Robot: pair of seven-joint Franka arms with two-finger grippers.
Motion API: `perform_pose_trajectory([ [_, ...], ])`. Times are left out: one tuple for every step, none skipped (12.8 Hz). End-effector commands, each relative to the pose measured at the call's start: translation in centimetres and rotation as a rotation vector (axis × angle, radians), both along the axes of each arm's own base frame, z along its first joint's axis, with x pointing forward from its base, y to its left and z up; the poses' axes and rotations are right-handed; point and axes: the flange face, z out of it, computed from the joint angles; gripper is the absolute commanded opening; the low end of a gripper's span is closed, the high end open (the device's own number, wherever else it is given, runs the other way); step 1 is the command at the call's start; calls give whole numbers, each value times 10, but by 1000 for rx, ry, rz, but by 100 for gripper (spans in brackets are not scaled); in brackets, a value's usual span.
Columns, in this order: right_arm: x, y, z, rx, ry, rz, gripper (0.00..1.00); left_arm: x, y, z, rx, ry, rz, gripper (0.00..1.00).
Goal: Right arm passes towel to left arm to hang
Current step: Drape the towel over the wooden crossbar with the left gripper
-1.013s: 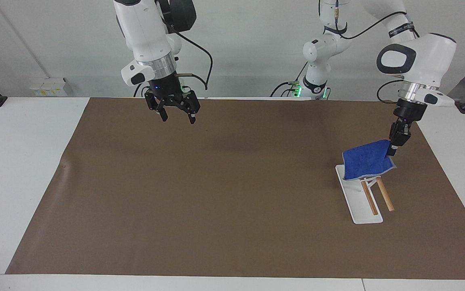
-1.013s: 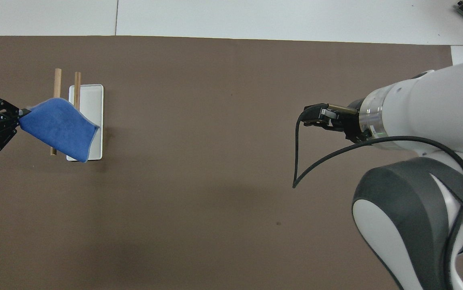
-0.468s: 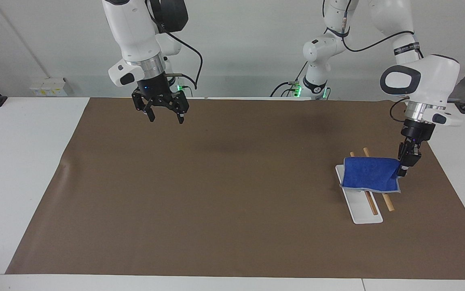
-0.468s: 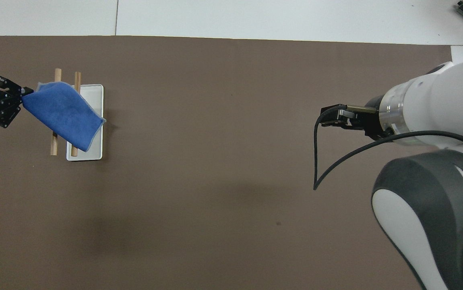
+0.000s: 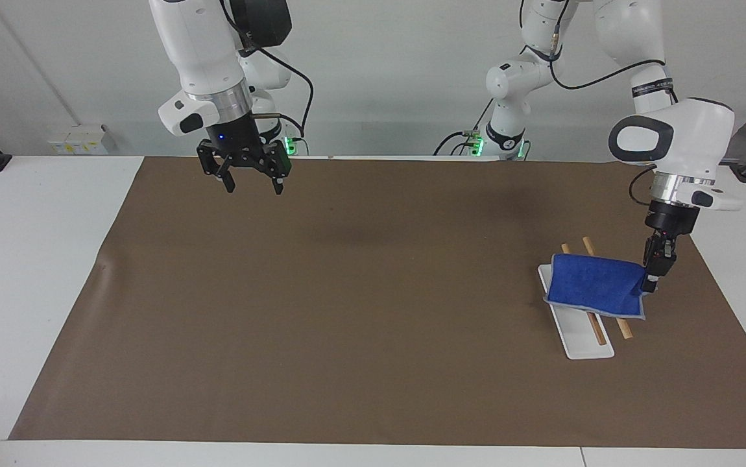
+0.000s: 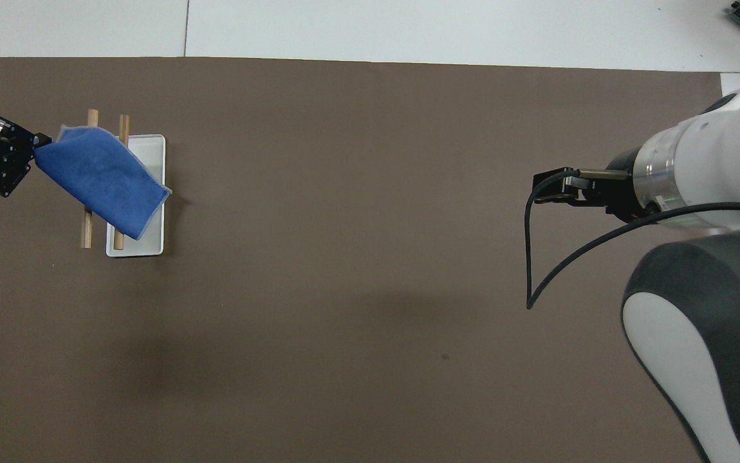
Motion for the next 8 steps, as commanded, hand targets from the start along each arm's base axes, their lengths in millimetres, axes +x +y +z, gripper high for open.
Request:
perform_pose_trajectory([
  [-1,-19,11,-29,5,25,100,0,22,-6,14,-7,12,0],
  [-1,-24,11,-34,16,42,100,-4,24,-11,11,9,17,0],
  [-2,-29,12,-37,24,54,100,-10,24,-18,12,26,18,0],
  [-1,-42,12,-35,33,46,100,-14,23,-21,14,35,17,0],
  [-1,-48,11,-32,41,39,100,-16,22,-24,13,43,18,0],
  [-2,-53,10,-33,53,30,100,-18,22,-26,11,48,20,0],
  [-2,-58,9,-35,58,22,100,-23,21,-31,13,59,19,0],
  [-1,-63,8,-35,64,13,100,-29,19,-37,16,74,17,0],
])
